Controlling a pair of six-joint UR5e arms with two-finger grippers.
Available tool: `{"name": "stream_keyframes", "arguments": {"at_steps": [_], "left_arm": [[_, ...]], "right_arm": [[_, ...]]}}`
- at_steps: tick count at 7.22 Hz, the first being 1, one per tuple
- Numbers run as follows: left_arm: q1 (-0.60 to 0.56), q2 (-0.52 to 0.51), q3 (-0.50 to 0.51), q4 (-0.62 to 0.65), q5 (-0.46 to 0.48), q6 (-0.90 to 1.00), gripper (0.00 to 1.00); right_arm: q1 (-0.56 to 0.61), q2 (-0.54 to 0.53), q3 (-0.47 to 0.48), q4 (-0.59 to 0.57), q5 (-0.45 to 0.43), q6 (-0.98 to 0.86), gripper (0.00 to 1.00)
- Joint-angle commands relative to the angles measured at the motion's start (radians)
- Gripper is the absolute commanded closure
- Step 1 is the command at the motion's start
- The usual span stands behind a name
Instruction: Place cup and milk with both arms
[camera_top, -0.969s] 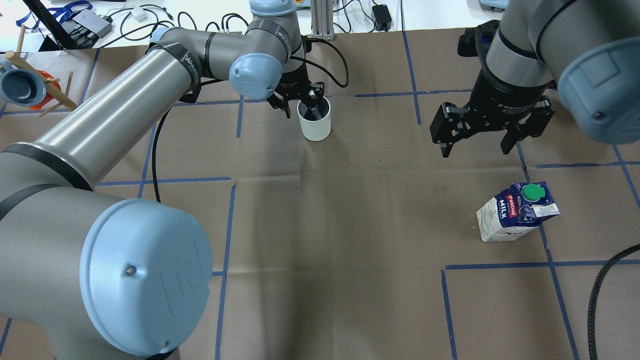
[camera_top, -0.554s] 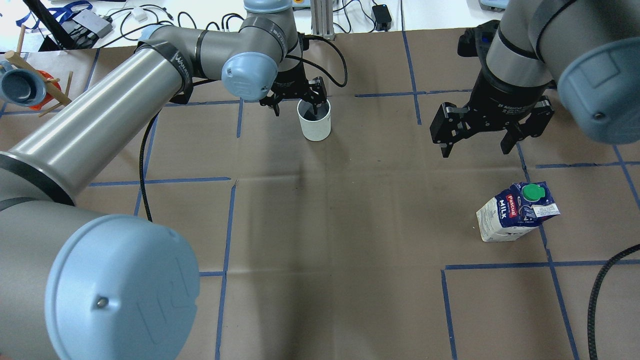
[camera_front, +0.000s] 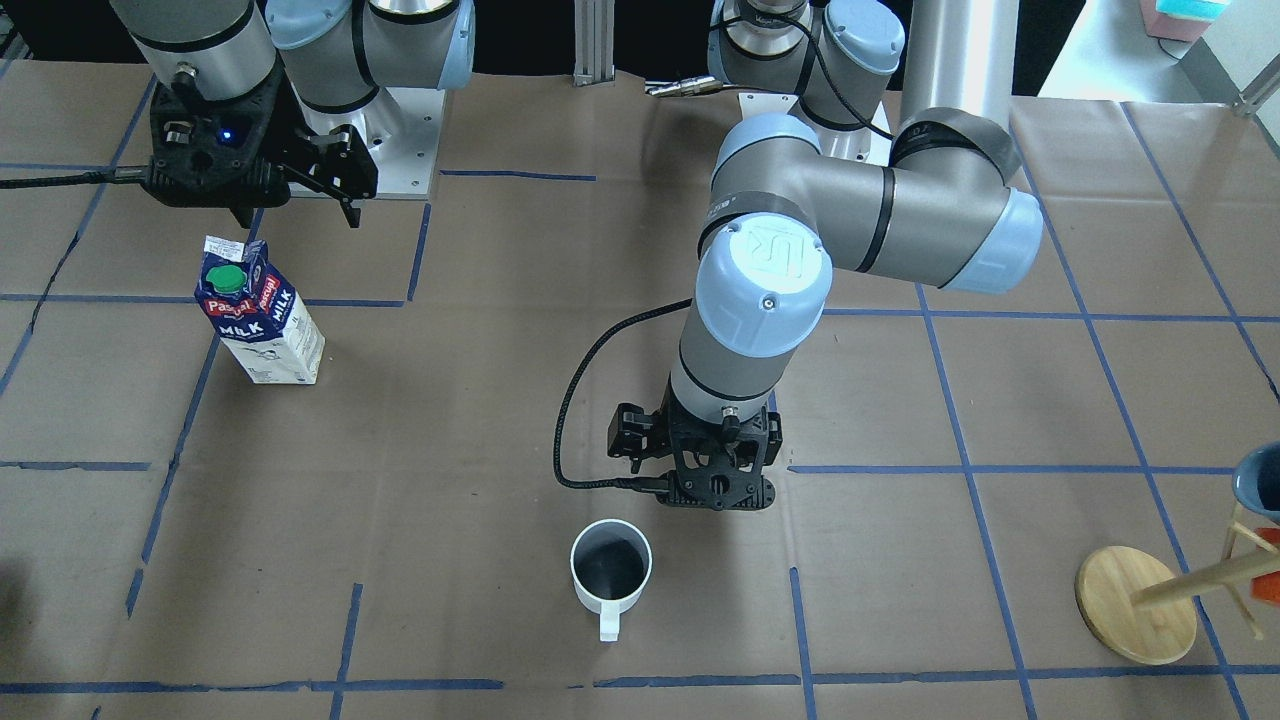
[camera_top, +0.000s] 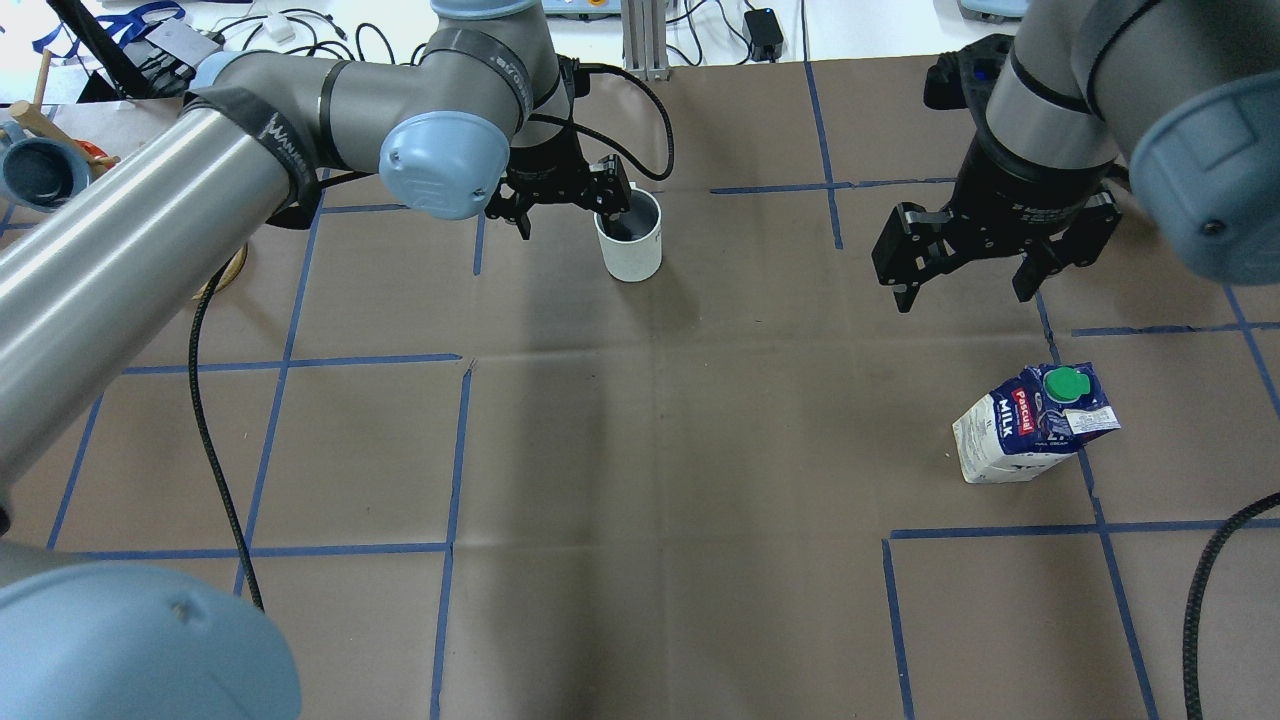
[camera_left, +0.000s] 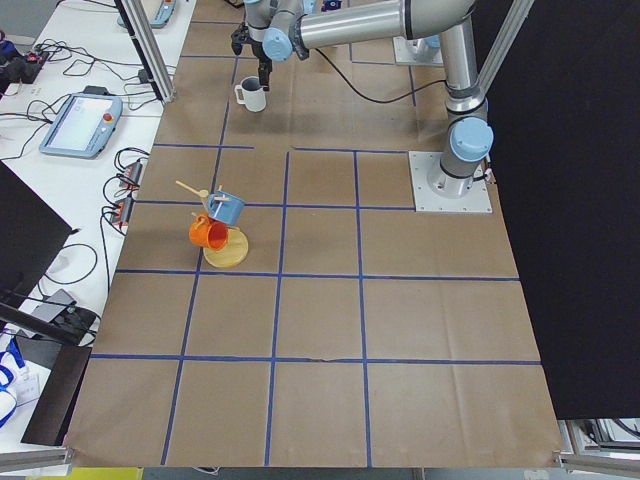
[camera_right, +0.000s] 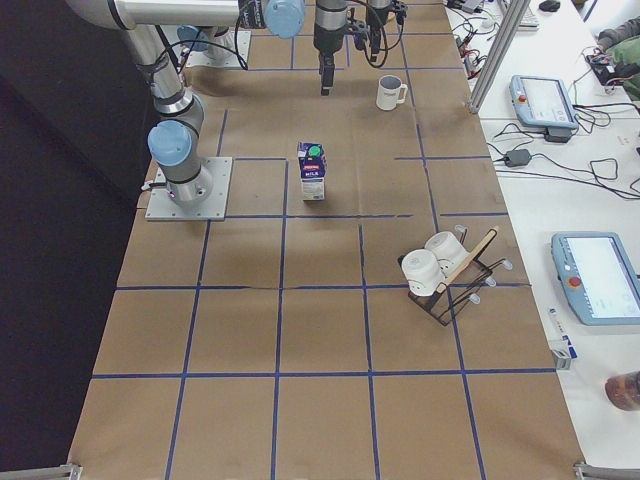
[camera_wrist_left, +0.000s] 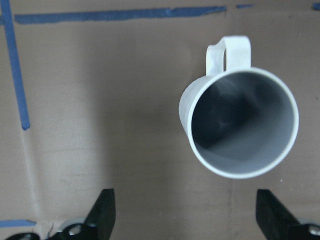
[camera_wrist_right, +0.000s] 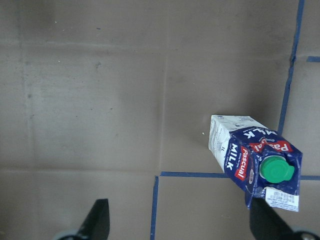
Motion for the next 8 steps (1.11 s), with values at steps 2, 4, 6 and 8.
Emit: {"name": "stream_keyframes", "arguments": {"at_steps": [2,4,6,8], "left_arm": [[0.018,0.141,-0.079,-0.045,0.0,0.019,0.01],[0.047,0.253,-0.099,-0.163,0.003,0.02,0.01],[0.105,0.411,-0.229,-0.18,0.003,0.025,0.01],[0.179,0.523,-0.279,-0.334,0.006,0.098,0.01]], "right_arm": [[-0.248,-0.106,0.115,-0.026,0.015,-0.223,0.0],[-0.245,-0.155,0.219,-0.165,0.033,-0.217,0.0],[-0.248,-0.14,0.272,-0.228,0.032,-0.229,0.0],[-0.254,-0.138,0.368,-0.37,0.032,-0.257,0.0]]}}
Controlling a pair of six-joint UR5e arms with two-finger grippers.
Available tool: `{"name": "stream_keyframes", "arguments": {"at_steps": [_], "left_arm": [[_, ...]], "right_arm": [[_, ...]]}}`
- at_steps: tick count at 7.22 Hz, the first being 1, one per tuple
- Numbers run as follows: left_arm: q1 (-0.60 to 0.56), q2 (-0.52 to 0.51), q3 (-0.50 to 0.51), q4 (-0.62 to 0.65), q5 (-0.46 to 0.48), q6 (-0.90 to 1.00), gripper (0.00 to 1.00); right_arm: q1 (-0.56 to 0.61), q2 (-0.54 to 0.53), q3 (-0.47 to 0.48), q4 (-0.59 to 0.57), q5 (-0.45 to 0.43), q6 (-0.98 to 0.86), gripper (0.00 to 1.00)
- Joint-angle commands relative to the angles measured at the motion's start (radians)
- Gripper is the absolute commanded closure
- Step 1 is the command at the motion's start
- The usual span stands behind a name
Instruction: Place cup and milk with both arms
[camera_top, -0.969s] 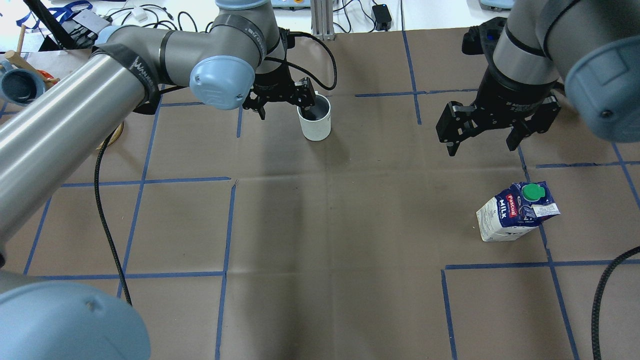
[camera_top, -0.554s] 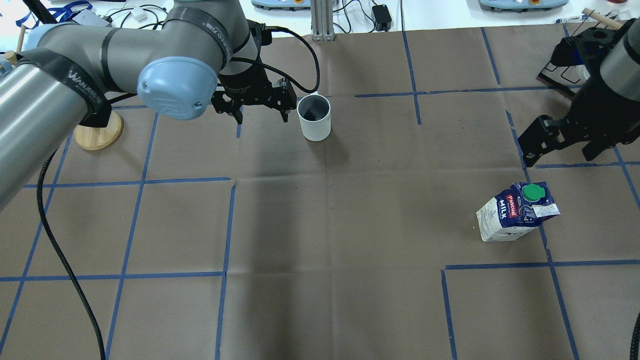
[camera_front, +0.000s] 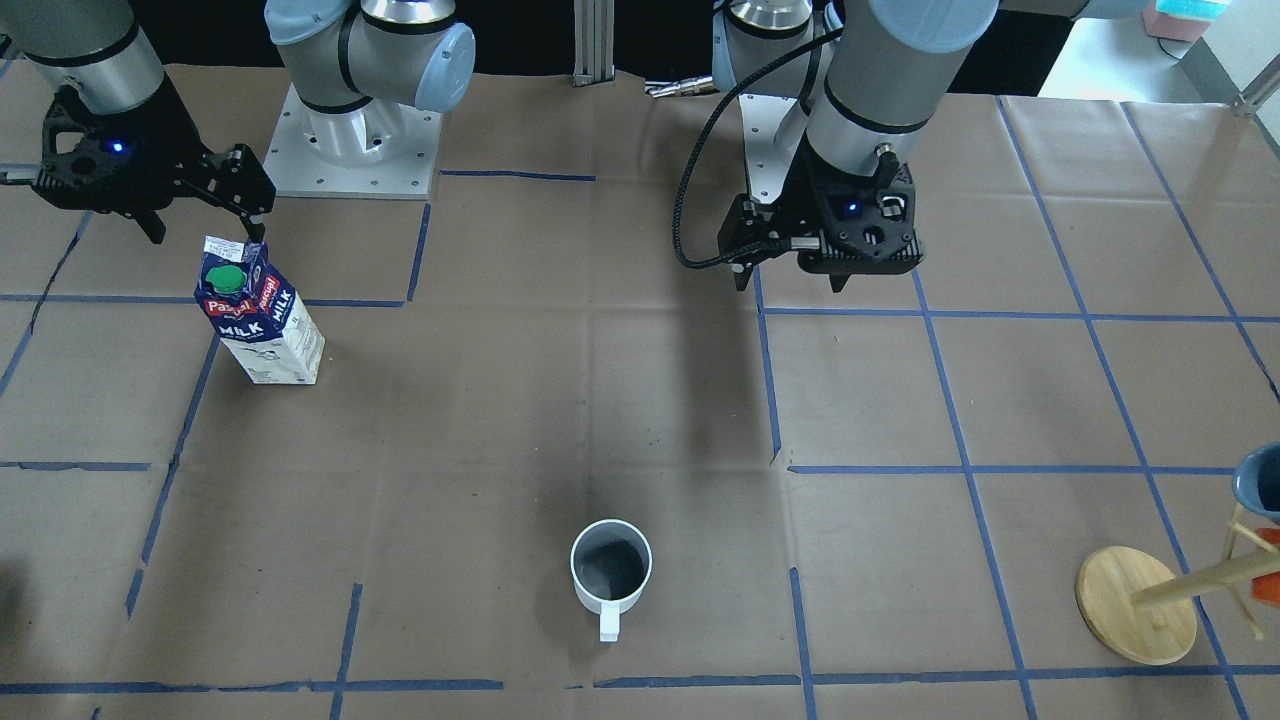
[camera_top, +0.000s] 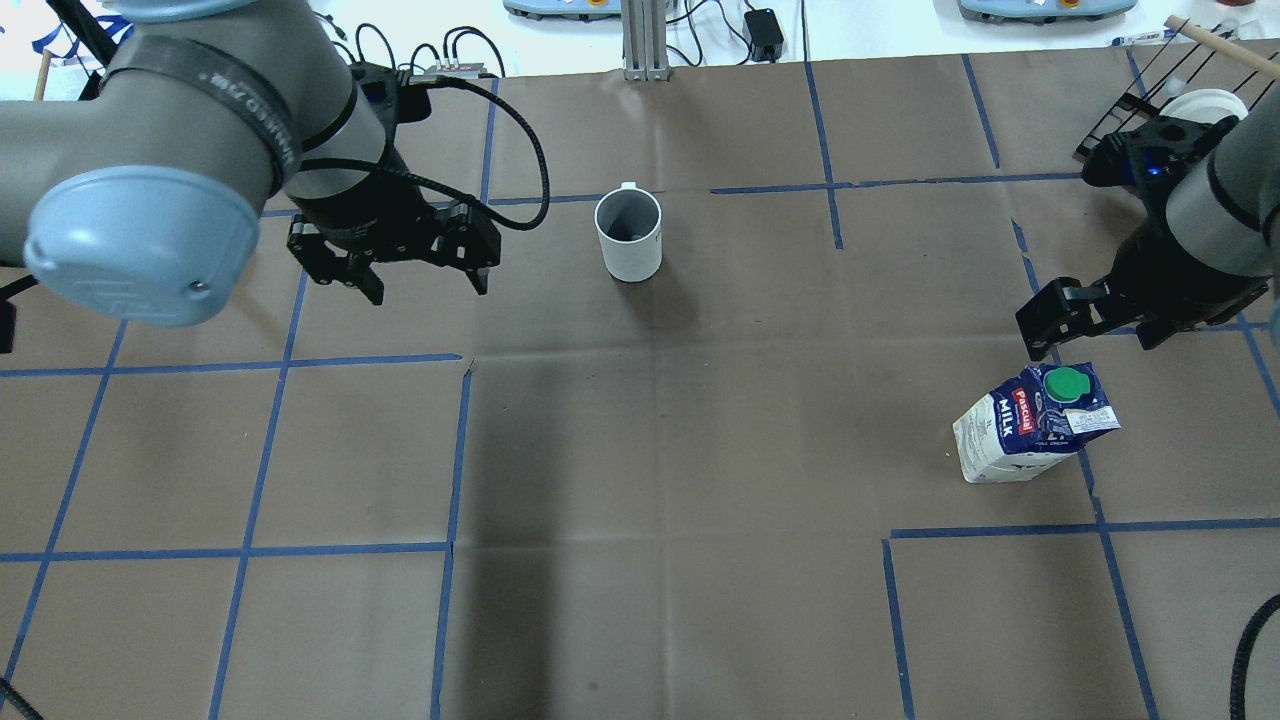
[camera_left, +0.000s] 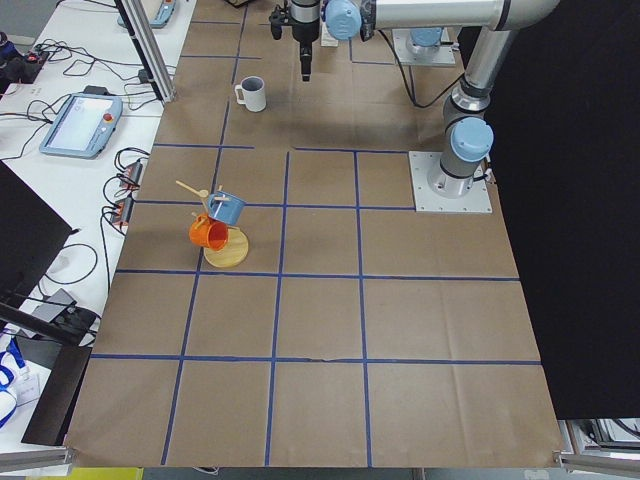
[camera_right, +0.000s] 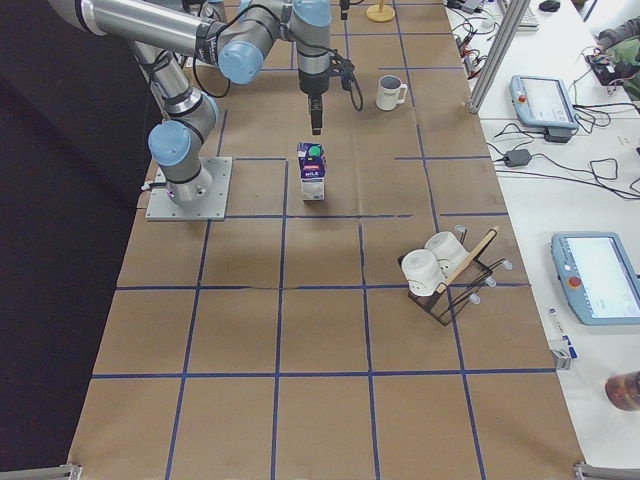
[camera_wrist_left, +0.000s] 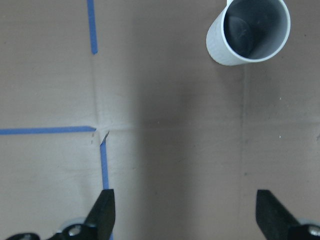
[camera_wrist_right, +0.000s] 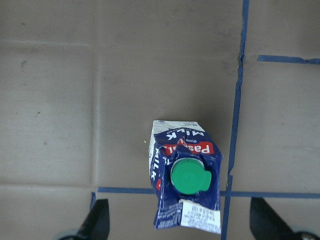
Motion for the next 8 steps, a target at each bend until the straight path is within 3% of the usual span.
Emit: {"name": "stream_keyframes", "arguments": {"at_steps": [1,3,7,8], "left_arm": [[0.047,0.087,-0.026,-0.119,0.005,0.039,0.01],[0.05,0.101,-0.03,-0.11,-0.011,0.042,0.0],[0.074,0.101,-0.024,-0.108,-0.014,0.039,0.0],[0.081,0.106,-0.024,-0.108,-0.014,0.04,0.0]], "right_arm": [[-0.007,0.002,0.115,-0.149,0.001,-0.052,0.0],[-0.01,0.034,0.155,-0.228,0.001,-0.057,0.0],[-0.036,0.065,0.155,-0.234,-0.003,-0.058,0.0],[-0.036,0.063,0.155,-0.225,-0.006,-0.049,0.06]]}}
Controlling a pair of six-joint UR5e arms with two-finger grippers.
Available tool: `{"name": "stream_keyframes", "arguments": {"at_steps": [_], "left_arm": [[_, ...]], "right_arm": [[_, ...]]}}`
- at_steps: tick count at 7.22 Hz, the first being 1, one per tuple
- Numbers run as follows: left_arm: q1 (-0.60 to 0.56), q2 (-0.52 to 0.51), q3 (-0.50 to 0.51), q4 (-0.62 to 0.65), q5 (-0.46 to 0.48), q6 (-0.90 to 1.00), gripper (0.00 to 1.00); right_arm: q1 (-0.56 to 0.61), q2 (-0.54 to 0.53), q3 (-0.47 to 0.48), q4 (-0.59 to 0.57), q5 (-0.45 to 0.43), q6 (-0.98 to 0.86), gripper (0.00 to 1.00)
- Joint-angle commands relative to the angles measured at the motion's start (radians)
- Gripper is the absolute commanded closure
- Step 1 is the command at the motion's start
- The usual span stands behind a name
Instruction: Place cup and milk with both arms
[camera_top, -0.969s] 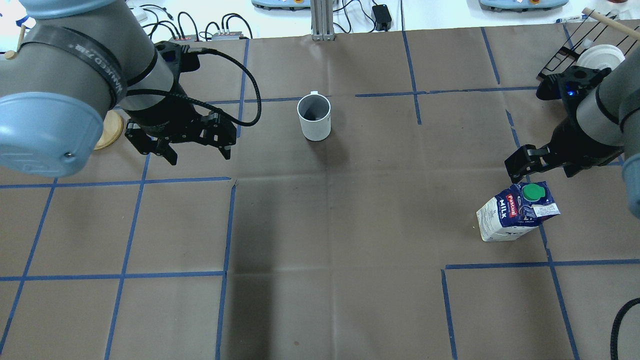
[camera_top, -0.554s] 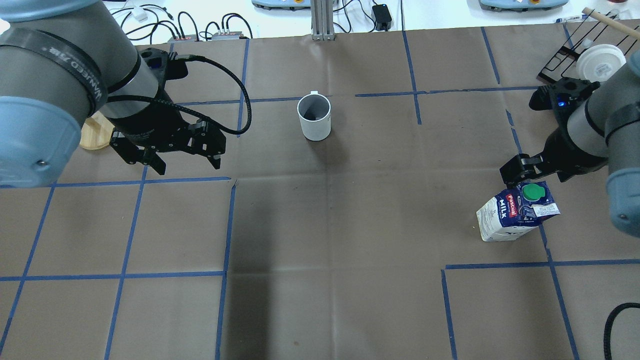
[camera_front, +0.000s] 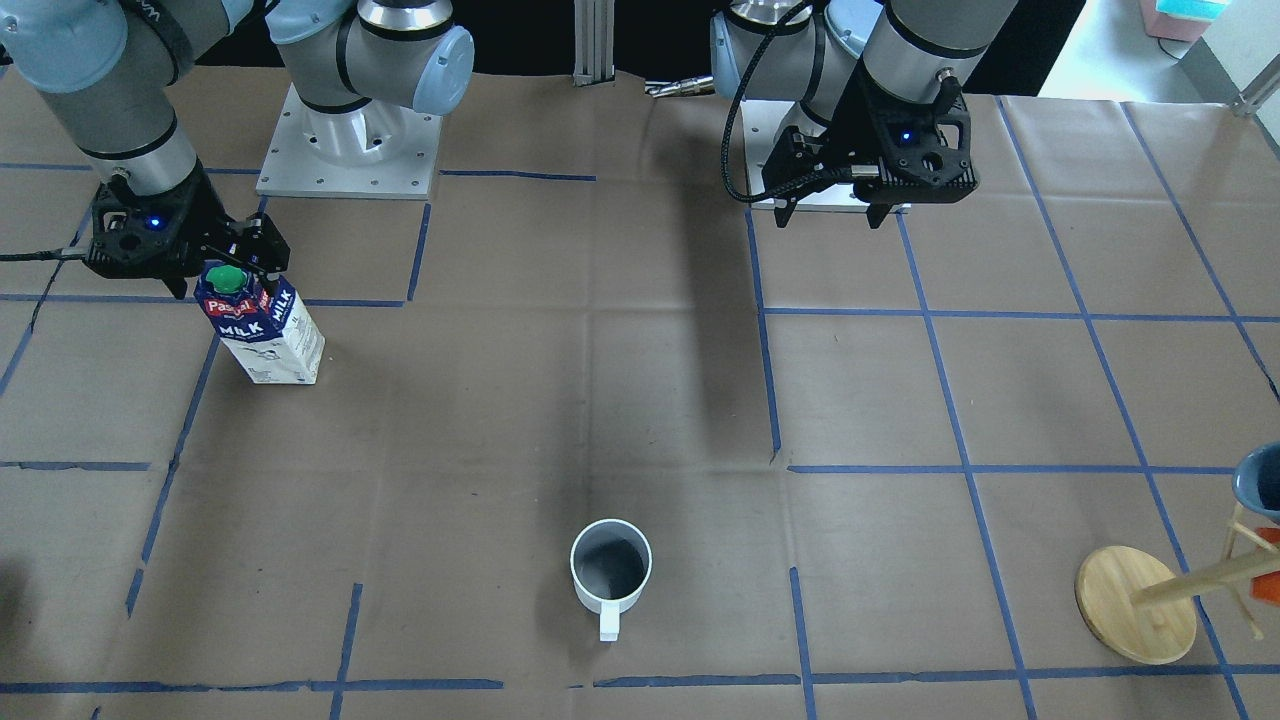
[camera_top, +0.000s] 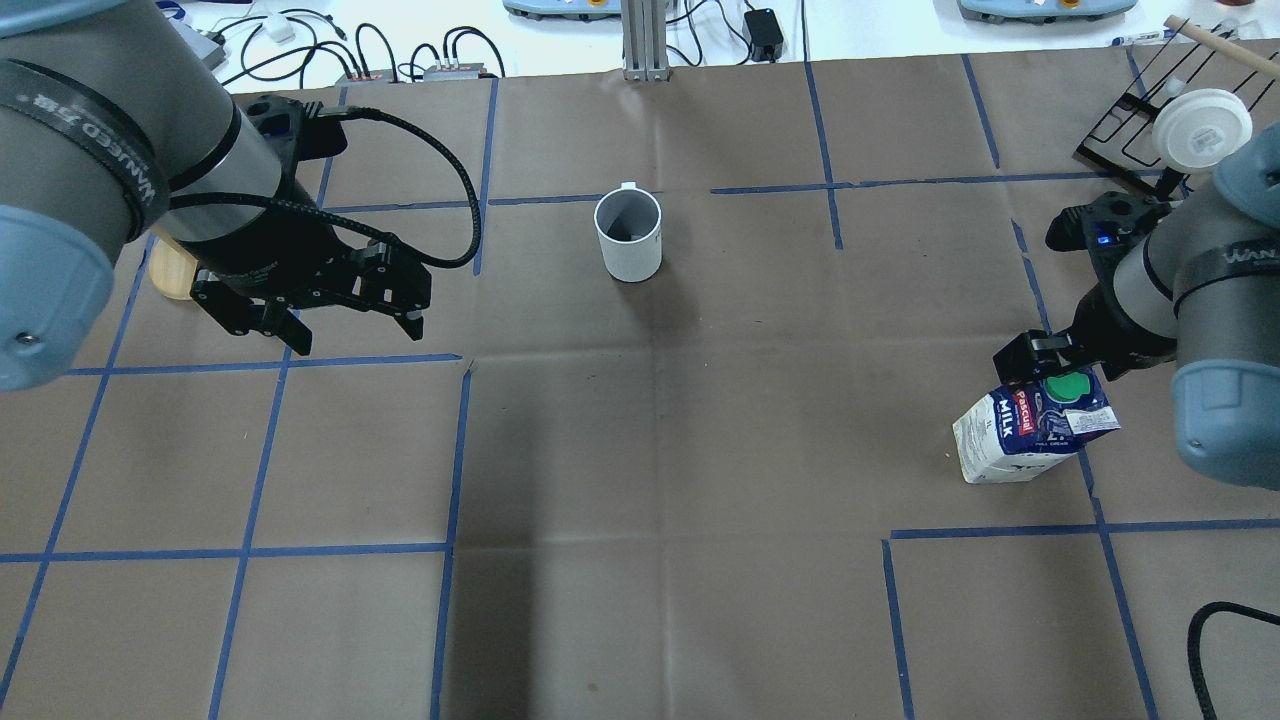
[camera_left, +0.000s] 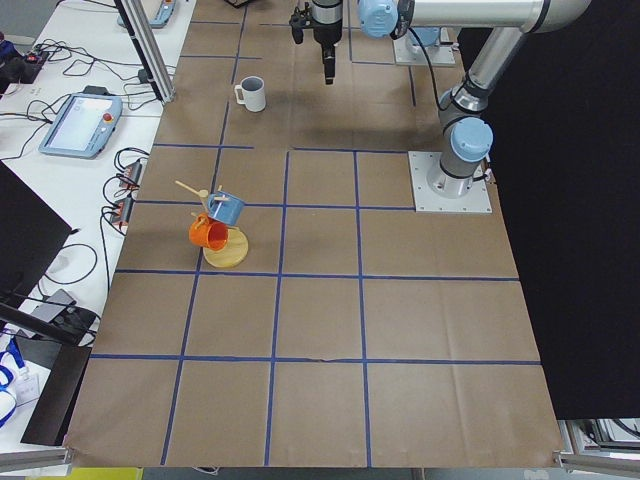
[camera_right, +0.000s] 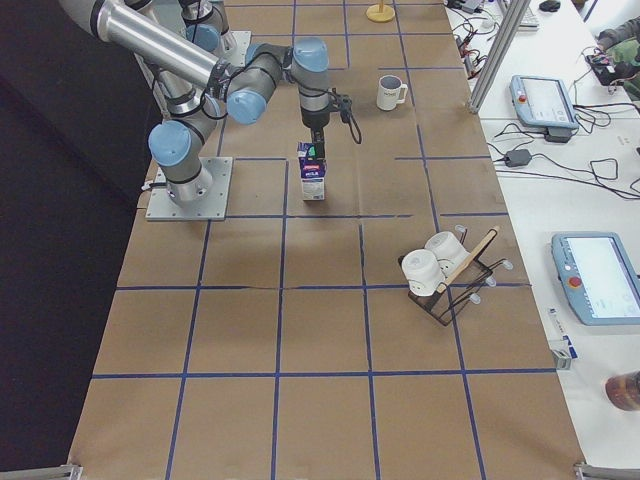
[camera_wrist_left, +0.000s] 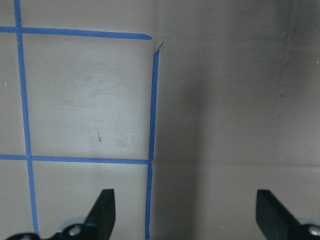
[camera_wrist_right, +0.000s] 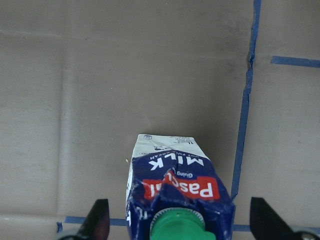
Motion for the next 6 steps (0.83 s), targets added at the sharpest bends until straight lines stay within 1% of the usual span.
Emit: {"name": "stream_keyframes", "arguments": {"at_steps": [1,2,3,4,5,6], "left_arm": [[0.013,0.009,-0.005,0.0,-0.001,0.001,0.0],[0.014,-0.003,-0.028,0.002,-0.001,-0.001,0.0],[0.013,0.001,-0.03,0.002,-0.001,-0.001,0.0],[0.014,0.004,-0.03,0.002,-0.001,0.001,0.0],[0.013,0.009,-0.03,0.002,-0.001,0.001,0.0],[0.014,0.009,-0.031,0.002,0.0,0.001,0.0]], "right_arm": [[-0.001,-0.001,0.0,0.017,-0.004,0.006,0.08],[0.001,0.001,0.0,0.029,-0.004,0.006,0.13],[0.001,0.001,0.002,0.032,-0.004,0.006,0.23],[0.001,0.002,0.0,0.033,-0.004,0.006,0.3],[0.001,0.004,0.002,0.035,-0.002,0.006,0.39],[0.001,0.002,0.0,0.049,-0.002,0.006,0.45]]}}
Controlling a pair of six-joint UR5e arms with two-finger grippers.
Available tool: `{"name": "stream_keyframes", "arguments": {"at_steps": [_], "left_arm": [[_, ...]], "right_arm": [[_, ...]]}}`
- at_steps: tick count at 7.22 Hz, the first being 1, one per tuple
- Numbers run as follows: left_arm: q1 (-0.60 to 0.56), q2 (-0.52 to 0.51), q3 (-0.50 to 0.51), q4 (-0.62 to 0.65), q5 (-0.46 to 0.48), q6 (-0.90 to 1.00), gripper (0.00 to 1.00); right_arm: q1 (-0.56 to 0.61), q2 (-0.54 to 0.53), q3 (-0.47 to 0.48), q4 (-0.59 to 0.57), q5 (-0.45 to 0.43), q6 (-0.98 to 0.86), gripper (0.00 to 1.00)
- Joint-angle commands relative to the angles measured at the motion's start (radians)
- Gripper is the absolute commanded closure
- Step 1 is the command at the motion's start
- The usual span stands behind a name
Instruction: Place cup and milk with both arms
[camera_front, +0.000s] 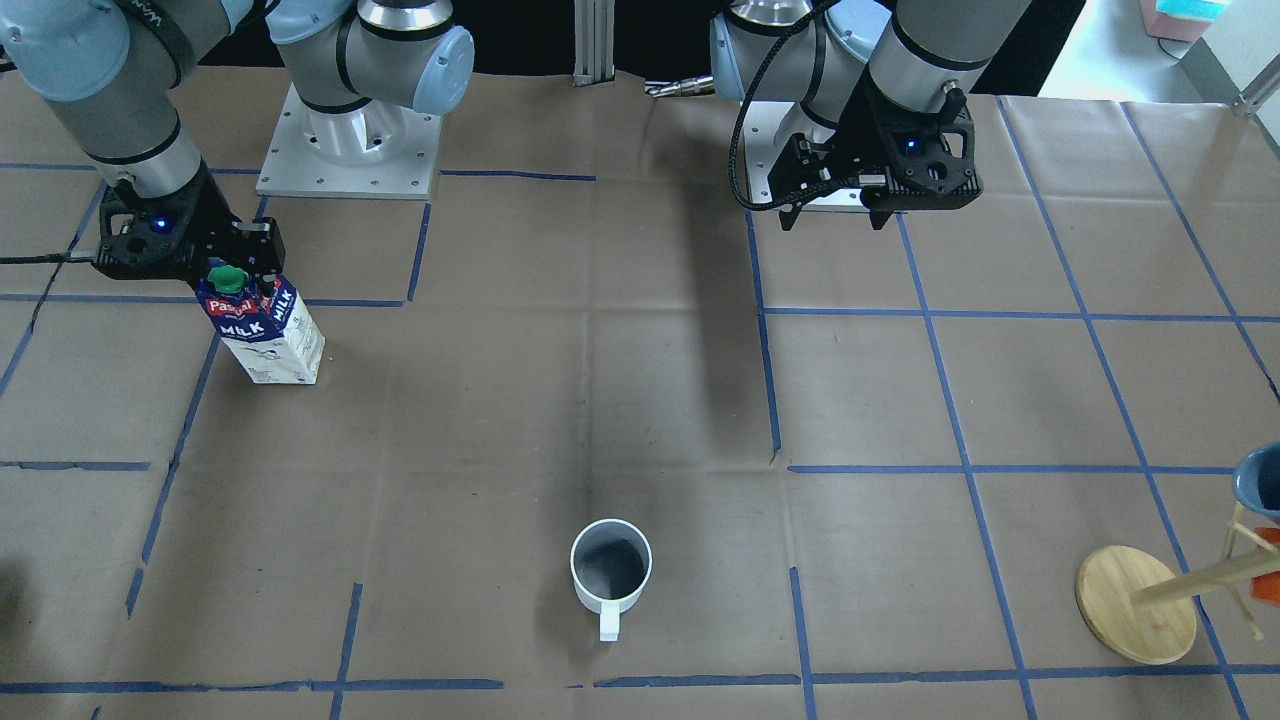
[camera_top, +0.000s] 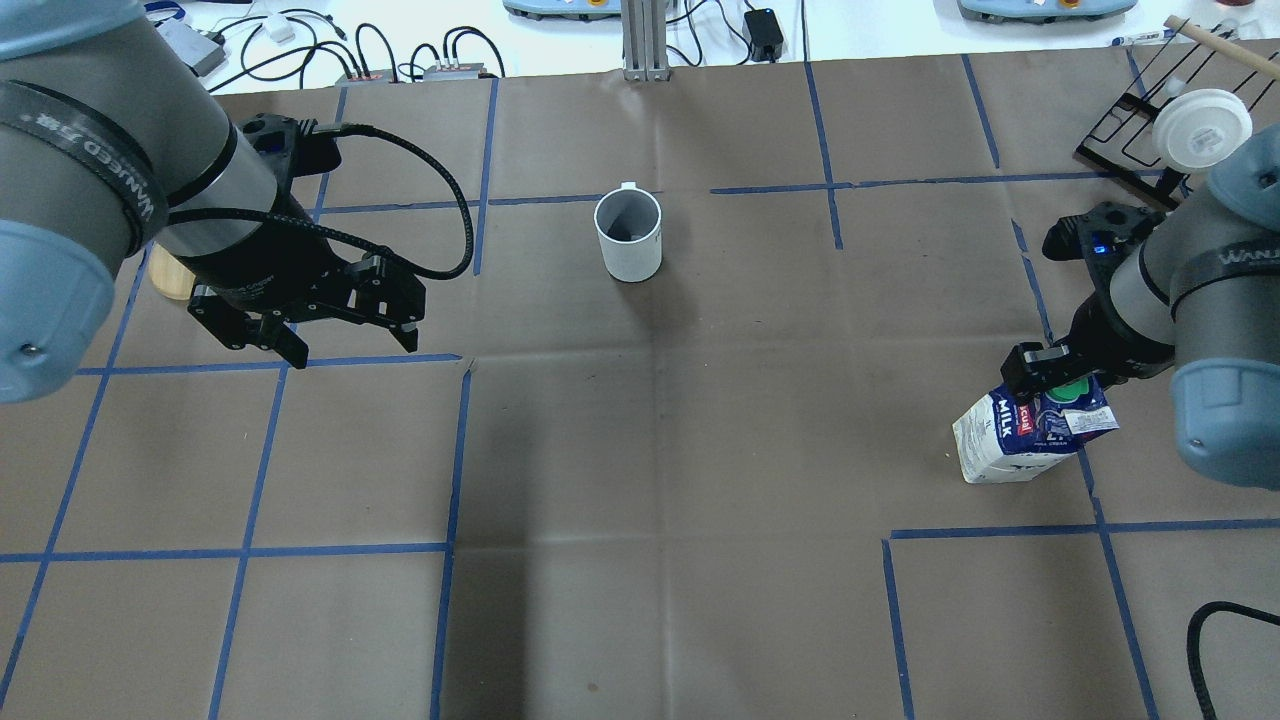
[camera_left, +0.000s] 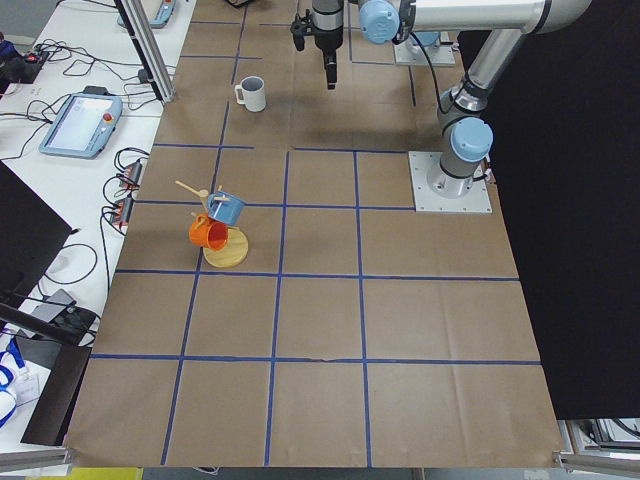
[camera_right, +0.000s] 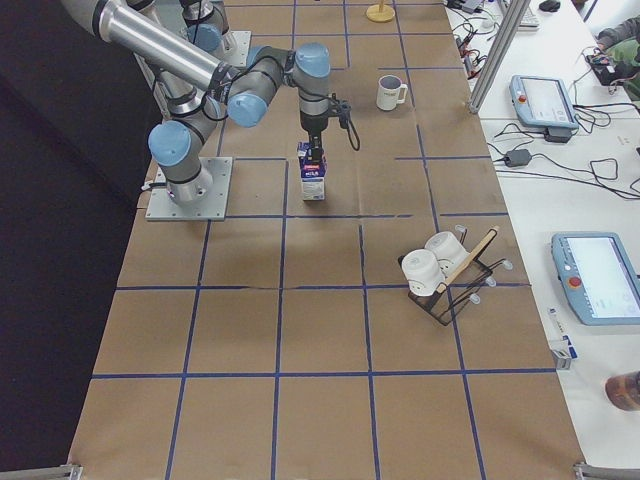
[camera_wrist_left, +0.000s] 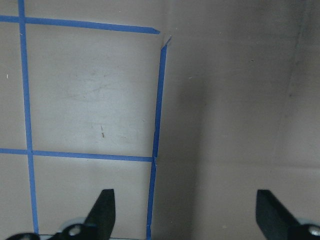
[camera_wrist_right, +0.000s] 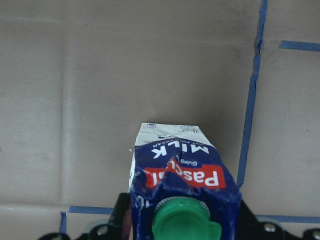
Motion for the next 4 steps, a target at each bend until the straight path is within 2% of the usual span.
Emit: {"name": "stream_keyframes", "arguments": {"at_steps": [1,3,4], "left_arm": [[0.001,0.002,0.0,0.0,0.001,0.0,0.0],[0.001,-0.001,-0.002,0.0,0.001,0.0,0.0],[0.001,-0.007,0.0,0.0,0.0,-0.001,0.0]], "right_arm": [[0.0,-0.002,-0.007,0.013,0.001,0.002,0.47],[0.002,-0.005,-0.066,0.06,0.002,0.003,0.47],[0.003,-0.002,-0.127,0.127,0.005,0.018,0.47]]}}
